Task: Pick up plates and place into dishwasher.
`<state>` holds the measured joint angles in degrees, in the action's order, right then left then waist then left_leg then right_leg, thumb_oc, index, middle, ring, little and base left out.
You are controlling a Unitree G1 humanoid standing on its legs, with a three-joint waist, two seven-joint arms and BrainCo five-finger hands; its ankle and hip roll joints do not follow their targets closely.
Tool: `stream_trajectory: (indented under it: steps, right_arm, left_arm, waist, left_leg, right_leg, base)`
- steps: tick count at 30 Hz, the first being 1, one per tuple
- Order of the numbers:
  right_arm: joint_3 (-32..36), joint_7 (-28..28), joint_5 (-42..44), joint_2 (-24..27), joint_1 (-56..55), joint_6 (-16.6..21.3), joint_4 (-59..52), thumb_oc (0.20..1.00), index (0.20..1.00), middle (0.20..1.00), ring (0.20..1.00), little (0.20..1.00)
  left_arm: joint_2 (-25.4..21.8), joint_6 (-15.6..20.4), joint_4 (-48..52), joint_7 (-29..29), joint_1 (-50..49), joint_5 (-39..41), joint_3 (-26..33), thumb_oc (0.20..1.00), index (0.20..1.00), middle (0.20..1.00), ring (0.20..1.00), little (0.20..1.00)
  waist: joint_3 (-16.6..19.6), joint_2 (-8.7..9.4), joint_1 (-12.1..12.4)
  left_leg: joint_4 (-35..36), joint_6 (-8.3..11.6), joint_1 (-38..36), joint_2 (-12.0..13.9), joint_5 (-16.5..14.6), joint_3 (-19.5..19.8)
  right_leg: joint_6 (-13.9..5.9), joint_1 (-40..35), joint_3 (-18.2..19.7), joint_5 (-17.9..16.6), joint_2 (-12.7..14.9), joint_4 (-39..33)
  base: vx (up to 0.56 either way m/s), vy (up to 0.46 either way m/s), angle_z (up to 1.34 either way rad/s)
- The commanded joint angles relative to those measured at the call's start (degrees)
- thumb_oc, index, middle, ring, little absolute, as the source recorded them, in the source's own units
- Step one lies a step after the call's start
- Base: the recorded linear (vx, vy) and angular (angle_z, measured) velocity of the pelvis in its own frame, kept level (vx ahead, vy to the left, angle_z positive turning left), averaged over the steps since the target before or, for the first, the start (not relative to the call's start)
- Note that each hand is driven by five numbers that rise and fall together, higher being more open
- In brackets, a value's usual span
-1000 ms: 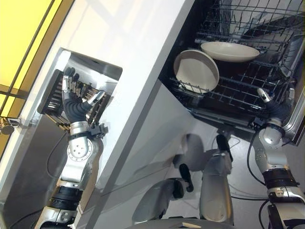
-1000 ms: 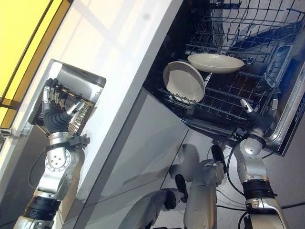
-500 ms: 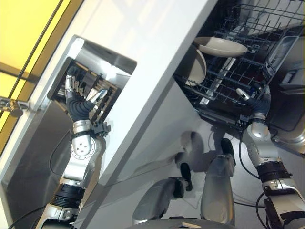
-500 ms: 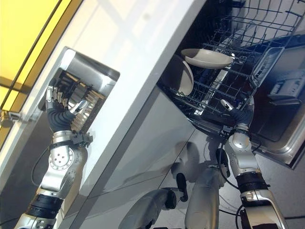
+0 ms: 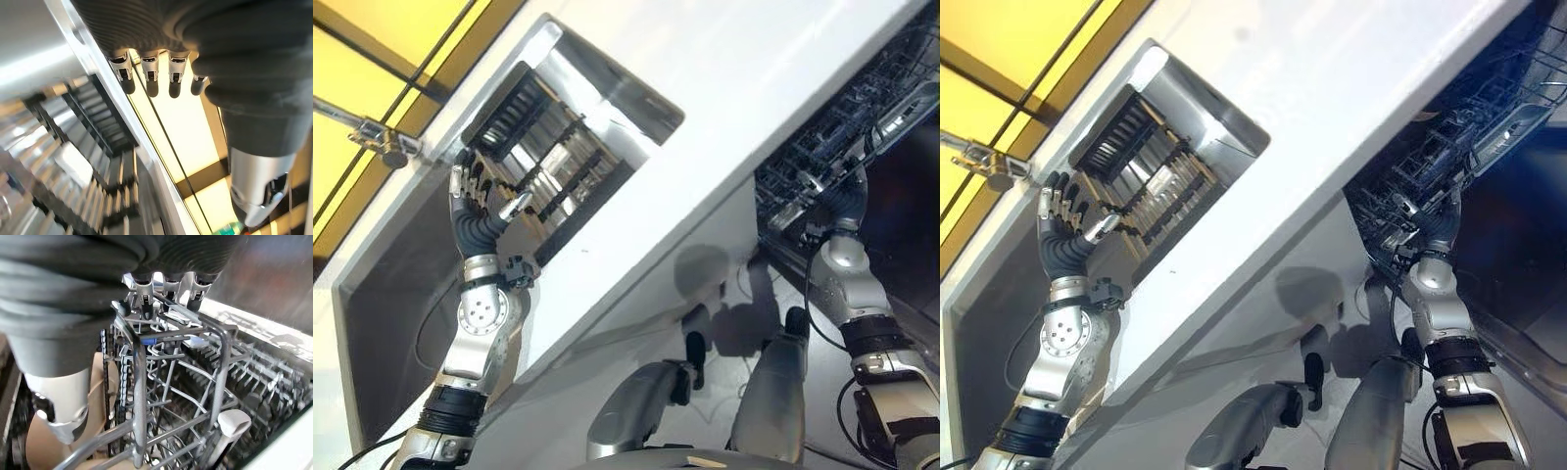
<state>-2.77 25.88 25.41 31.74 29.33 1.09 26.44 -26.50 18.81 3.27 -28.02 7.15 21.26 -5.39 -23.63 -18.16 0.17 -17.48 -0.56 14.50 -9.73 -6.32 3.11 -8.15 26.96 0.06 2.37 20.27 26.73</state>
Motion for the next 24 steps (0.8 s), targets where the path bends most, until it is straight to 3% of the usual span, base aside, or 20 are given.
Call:
stream_trajectory:
  steps: [1,12,24]
  right_arm:
    - [-12.2,-8.5,-1.8,-8.1,16.6,3.9,-3.3,1.0,1.0,1.0,1.0,1.0]
    - [-14.8,-11.9,2.8,-8.7,23.6,8.2,1.1,1.0,1.0,1.0,1.0,1.0]
    - [-13.7,-8.3,1.4,-6.9,20.8,7.2,2.3,1.0,1.0,1.0,1.0,1.0]
  left_arm:
    - [-5.2,2.4,3.1,0.4,0.6,1.1,3.7,1.0,1.0,1.0,1.0,1.0]
    - [-7.1,4.2,1.3,3.7,-0.3,3.0,4.4,1.0,1.0,1.0,1.0,1.0]
    - [-6.7,6.1,-0.4,6.2,0.9,4.6,3.5,1.0,1.0,1.0,1.0,1.0]
  waist:
    - [2.1,-0.31,6.4]
    - [3.8,-0.05,9.3]
    - [4.4,1.23,7.0]
  left_leg:
    - [-7.2,1.63,5.8,-2.3,-2.4,-0.3]
    - [-8.5,1.3,4.9,-3.4,-3.2,0.3]
    - [-8.4,0.35,3.6,-3.8,-4.2,-0.8]
  right_leg:
    - [1.4,-7.9,2.1,-4.6,3.6,-9.8]
    - [1.24,-11.3,-1.4,-5.9,5.5,-11.4]
    - [1.19,-11.6,0.7,-8.9,5.1,-13.5]
  base:
    - [0.02,0.005,0.17]
    - [0.0,-0.01,0.15]
    - [-0.07,0.03,-0.02]
